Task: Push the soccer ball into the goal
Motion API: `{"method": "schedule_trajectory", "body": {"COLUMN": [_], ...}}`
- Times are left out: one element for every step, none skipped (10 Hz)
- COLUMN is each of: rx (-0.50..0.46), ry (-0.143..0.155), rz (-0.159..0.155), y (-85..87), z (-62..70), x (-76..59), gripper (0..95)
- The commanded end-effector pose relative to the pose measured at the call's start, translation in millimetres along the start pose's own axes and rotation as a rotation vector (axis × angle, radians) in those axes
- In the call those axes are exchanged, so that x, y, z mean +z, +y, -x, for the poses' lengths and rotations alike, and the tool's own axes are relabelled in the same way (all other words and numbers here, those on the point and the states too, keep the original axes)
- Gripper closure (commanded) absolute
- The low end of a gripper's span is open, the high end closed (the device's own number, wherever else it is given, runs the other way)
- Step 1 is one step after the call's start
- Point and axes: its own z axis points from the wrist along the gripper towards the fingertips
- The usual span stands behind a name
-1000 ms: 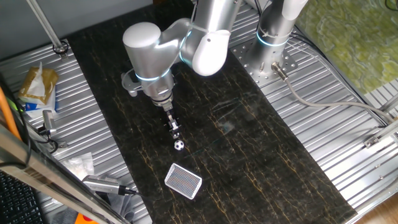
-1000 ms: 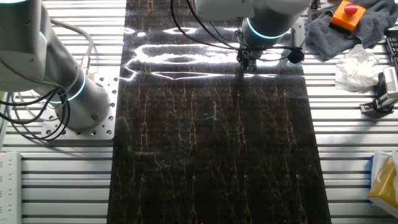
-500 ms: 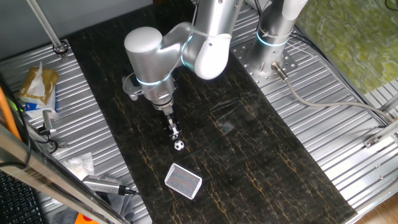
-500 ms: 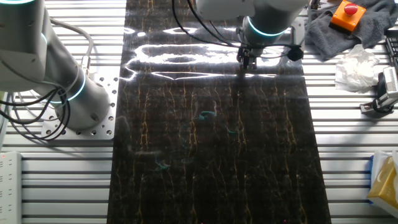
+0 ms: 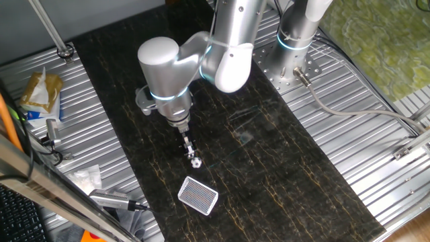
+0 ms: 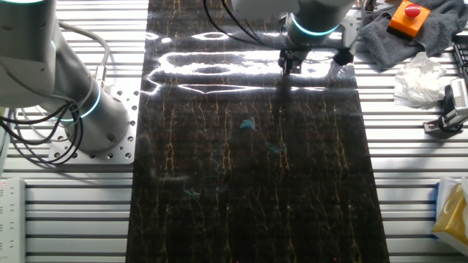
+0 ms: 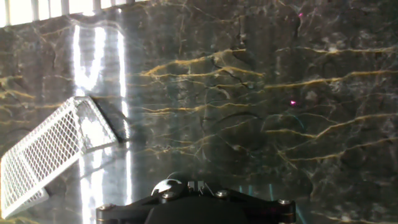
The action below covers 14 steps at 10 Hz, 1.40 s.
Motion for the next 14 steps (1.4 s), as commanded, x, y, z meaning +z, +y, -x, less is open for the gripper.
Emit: {"method": "schedule_trajectory", "body": {"rx": [0.001, -0.01, -0.017, -0.023, -0.023, -0.028, -0.014, -0.004, 0.006, 0.011, 0.016, 0.019, 0.025, 0.031], "ry": [0.002, 0.003, 0.01, 0.016, 0.016, 0.019, 0.015, 0.015, 0.013, 0.011, 0.007, 0.002, -0.013, -0.019], "rz": [-0.004, -0.009, -0.01, -0.01, -0.01, -0.007, 0.002, 0.002, 0.003, 0.004, 0.005, 0.005, 0.008, 0.011], "y": [1.7, -0.4, -4.4, -8.1, -8.1, -14.1, -12.9, -9.8, -5.6, -2.8, 1.1, 3.7, 10.3, 13.9], "z": [-0.8, -1.0, -0.9, -1.5, -1.5, -8.4, -10.4, -10.6, -10.4, -10.0, -9.3, -8.9, -8.2, -7.7], "x": [-2.0, -4.2, -8.6, -12.4, -12.4, -14.7, -12.5, -11.2, -9.2, -7.3, -4.1, -2.3, 2.6, 4.9], "gripper": [95.0, 95.0, 95.0, 95.0, 95.0, 95.0, 95.0, 95.0, 95.0, 95.0, 95.0, 95.0, 95.0, 95.0]}}
